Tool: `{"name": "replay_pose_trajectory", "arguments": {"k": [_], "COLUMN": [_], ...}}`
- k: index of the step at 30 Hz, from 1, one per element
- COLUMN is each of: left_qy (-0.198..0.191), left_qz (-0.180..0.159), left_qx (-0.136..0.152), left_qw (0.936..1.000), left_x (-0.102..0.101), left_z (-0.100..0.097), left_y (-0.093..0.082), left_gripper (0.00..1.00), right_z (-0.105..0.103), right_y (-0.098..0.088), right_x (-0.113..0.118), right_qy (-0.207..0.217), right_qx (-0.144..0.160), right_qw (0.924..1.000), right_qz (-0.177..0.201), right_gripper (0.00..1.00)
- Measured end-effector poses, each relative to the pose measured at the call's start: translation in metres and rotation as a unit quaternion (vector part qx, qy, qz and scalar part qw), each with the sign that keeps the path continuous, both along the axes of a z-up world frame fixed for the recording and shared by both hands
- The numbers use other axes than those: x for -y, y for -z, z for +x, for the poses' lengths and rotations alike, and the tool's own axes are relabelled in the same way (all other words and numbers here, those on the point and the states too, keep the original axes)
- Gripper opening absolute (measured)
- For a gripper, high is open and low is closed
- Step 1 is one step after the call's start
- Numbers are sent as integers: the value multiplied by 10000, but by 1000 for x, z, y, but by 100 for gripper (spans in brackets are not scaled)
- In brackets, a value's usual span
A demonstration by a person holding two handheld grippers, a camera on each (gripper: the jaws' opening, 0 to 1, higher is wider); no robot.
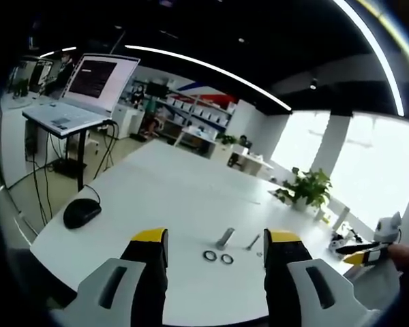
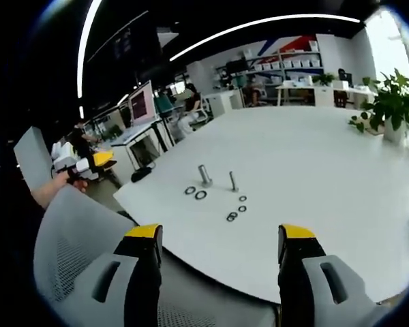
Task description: Place the washer onto the threaded stud by aligning its center hole with the stud, sliding it down to the base, and recovering from edge contact or off-axis alignment until the washer reaches the visible bottom stop.
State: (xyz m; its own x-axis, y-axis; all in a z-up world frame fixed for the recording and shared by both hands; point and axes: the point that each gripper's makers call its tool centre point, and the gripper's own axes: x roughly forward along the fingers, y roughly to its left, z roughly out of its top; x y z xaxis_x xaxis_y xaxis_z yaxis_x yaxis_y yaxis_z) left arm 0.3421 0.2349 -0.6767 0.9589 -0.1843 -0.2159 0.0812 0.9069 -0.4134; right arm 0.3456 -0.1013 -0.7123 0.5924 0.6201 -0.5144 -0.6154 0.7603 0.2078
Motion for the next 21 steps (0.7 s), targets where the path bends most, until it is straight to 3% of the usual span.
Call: {"name": "replay_pose_trajectory", "arguments": {"k": [5, 10, 16, 19, 21], "left_qy": [-26, -36, -48, -30, -22], "left_qz": [-4, -4, -19, -21, -30], "left_qx": [26, 62, 63, 37, 25], "left_qw": [10000, 10000, 10000, 10000, 10000], "left_x": [-1, -2, -2, -1, -1], "left_z": [0, 0, 0, 1, 0], "left_y": [-1, -2, -2, -1, -1], "left_gripper": [55, 54, 54, 54, 54], "right_z": [11, 27, 33, 41, 44], "right_y": [-2, -13, -7, -4, -2], "right_x": [-7, -18, -29, -30, -36], "right_qy": [-454, -597, -1059, -1337, -1397], "right_qx": [-16, 49, 69, 426, 386], "right_qw": [9984, 9979, 9929, 9850, 9845], "right_qz": [-324, -235, -539, -1002, -987], "right_gripper": [68, 63, 53, 44, 44]}}
